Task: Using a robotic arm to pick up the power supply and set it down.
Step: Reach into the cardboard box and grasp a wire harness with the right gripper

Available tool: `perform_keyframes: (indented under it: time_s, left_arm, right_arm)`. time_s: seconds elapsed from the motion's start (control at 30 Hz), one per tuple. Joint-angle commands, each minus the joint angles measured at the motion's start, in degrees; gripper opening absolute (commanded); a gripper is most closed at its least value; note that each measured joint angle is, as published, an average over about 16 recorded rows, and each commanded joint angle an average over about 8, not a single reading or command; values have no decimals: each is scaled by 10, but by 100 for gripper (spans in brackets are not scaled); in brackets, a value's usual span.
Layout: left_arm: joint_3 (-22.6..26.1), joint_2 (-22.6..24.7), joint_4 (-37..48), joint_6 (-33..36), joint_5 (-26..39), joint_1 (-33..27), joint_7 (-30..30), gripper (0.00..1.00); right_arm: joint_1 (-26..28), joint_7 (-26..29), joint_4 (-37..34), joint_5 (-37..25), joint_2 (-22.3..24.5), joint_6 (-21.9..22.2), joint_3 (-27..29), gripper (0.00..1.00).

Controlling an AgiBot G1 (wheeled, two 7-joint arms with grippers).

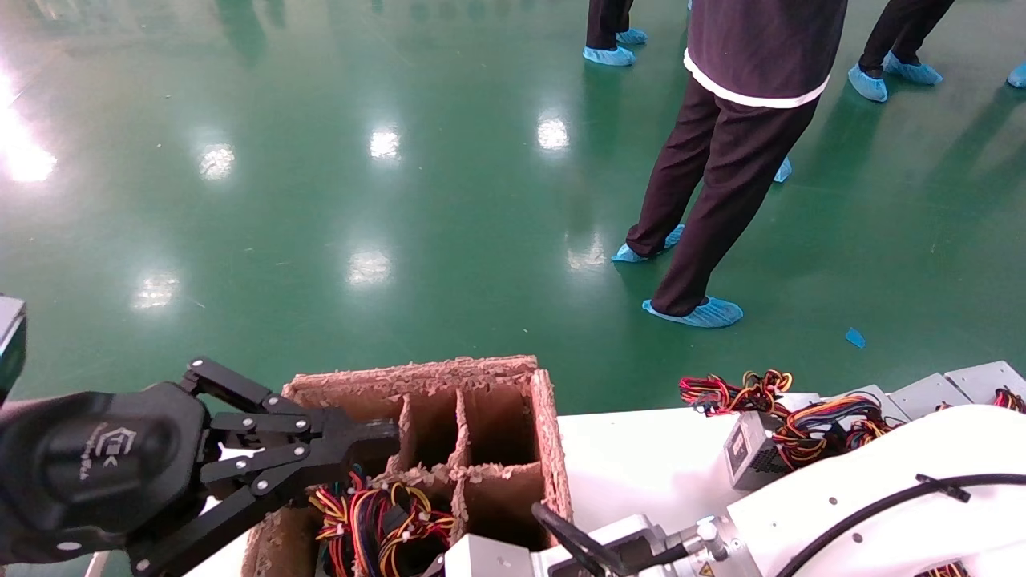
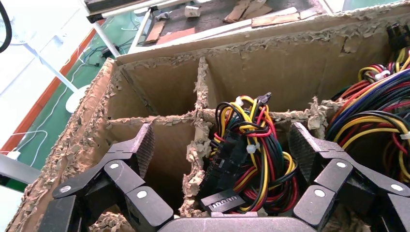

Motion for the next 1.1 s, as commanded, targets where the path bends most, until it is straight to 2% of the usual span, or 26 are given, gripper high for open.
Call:
perform_keyframes:
  time_s: [0.03, 0.13, 1.1]
  left_arm:
    - [0, 0, 0, 0, 0, 0, 0, 0]
    - [0, 0, 0, 0, 0, 0, 0, 0]
    - [0, 0, 0, 0, 0, 0, 0, 0]
  right_arm:
    - [0, 0, -2, -1, -2, -2, -2, 5]
    - [-1, -3, -6, -2, -3, -3, -3, 0]
    - [-12, -3, -5, -1, 4, 19, 5, 0]
